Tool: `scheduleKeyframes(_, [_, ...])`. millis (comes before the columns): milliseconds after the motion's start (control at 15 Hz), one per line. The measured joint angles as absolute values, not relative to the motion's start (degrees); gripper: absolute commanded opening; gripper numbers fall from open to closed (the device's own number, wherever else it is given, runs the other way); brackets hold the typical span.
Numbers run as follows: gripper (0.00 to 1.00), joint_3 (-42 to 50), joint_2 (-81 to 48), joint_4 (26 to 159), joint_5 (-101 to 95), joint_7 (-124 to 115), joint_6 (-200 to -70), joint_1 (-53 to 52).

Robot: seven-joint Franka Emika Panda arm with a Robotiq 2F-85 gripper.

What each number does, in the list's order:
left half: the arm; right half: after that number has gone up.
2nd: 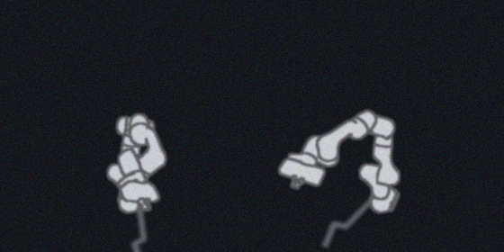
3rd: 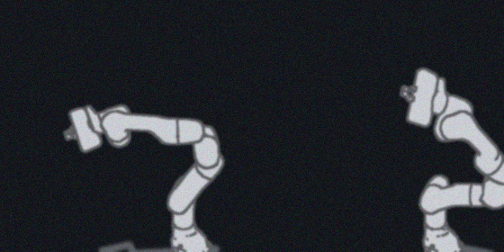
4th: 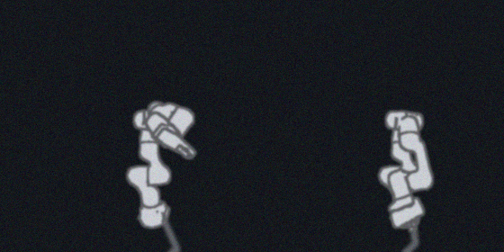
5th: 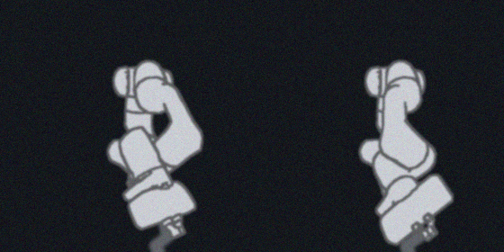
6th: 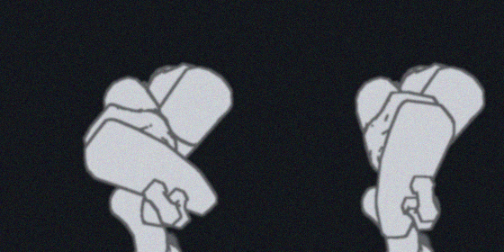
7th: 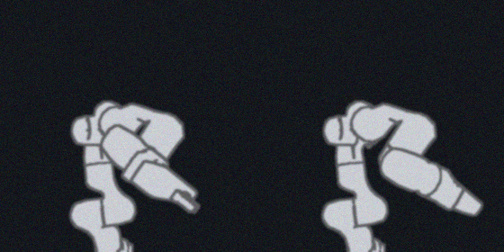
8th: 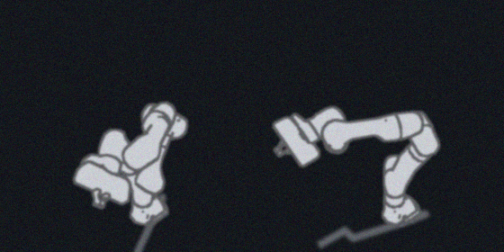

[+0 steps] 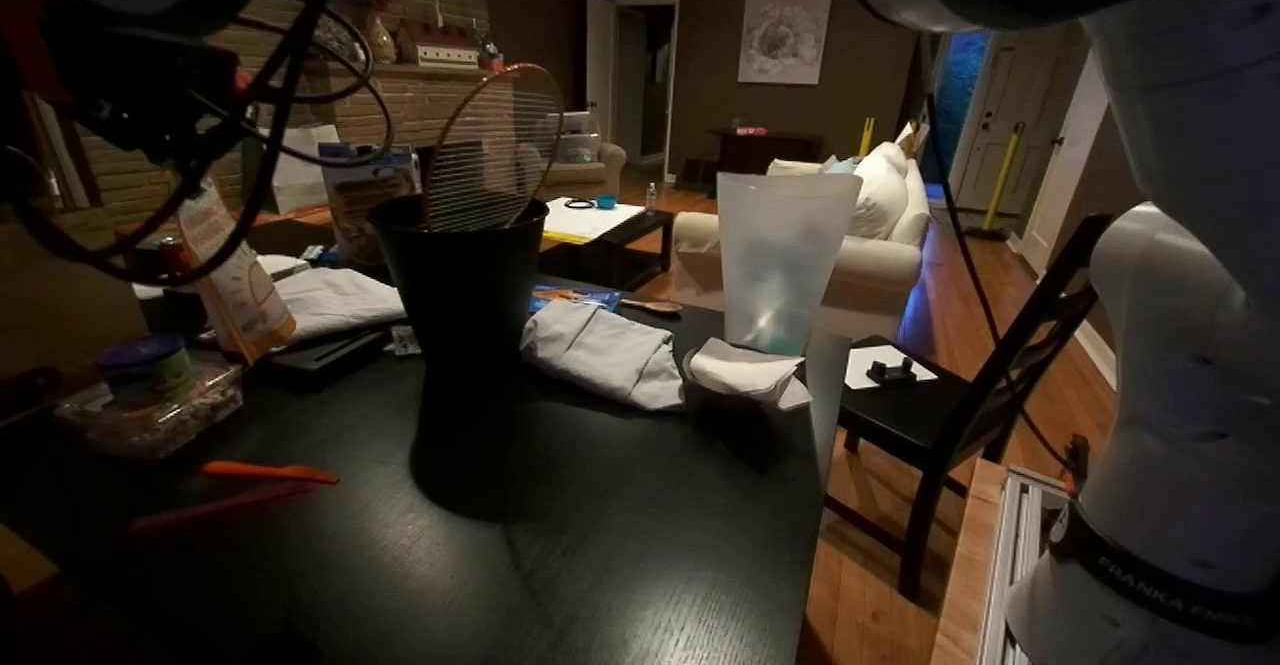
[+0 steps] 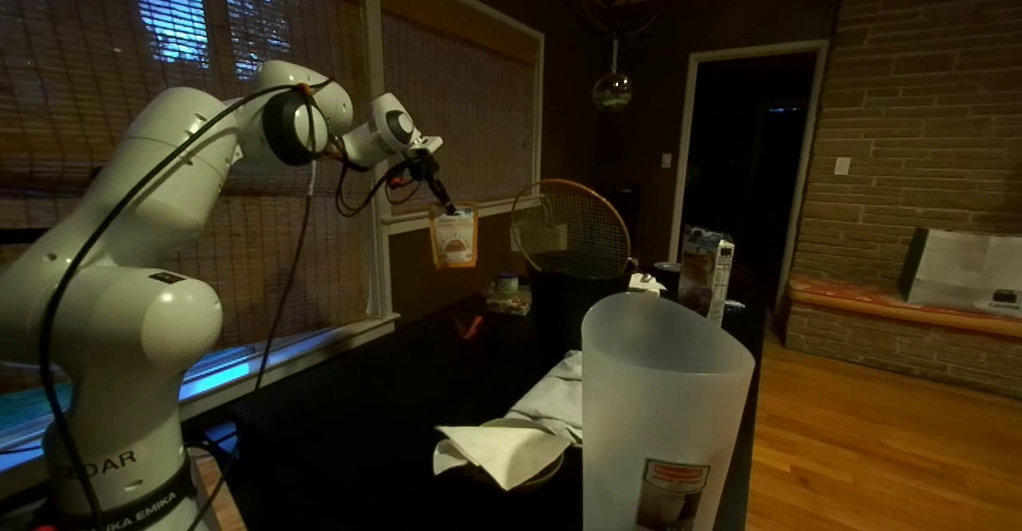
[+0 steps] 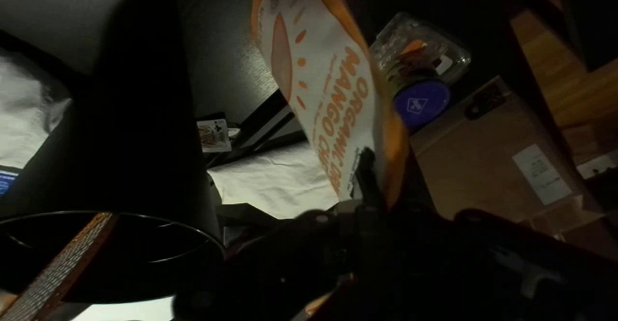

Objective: Put the pack in the container

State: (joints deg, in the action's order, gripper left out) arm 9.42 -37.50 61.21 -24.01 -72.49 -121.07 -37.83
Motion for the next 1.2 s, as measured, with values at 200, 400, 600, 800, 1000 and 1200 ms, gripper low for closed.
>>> scheduleKeyframes(200, [0.02,9.2,-37.9,61.2,-24.0,-72.2,-121.1,-37.5])
scheduleKeyframes(400, [0.02,9.2,-38.9,61.2,-24.0,-72.1,-121.5,-36.9])
scheduleKeyframes(600, [0.02,9.2,-38.9,61.1,-24.0,-72.1,-121.5,-37.0])
scheduleKeyframes(800, [0.01,9.2,-38.9,61.1,-24.0,-72.1,-121.5,-37.0])
scheduleKeyframes(1000, [0.01,11.5,-38.9,59.9,-25.0,-77.4,-121.7,-37.7])
scheduleKeyframes(1200, [0.01,14.9,-36.8,58.4,-26.1,-83.6,-120.9,-38.5])
